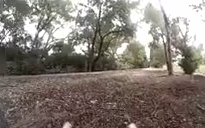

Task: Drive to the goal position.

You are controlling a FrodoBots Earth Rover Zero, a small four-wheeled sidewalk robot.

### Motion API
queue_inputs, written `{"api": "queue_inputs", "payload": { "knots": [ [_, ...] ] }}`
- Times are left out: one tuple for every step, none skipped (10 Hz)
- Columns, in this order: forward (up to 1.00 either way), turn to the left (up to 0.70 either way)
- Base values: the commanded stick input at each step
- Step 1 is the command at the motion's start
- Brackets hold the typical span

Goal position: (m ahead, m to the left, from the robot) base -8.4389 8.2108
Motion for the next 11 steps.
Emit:
{"api": "queue_inputs", "payload": {
  "knots": [
    [0.45,0.0],
    [0.45,0.0],
    [0.45,0.0],
    [0.45,0.0],
    [0.45,0.0],
    [0.45,0.0],
    [0.45,0.0],
    [0.45,0.0],
    [0.45,0.0],
    [0.45,0.0],
    [0.45,0.0]
  ]
}}
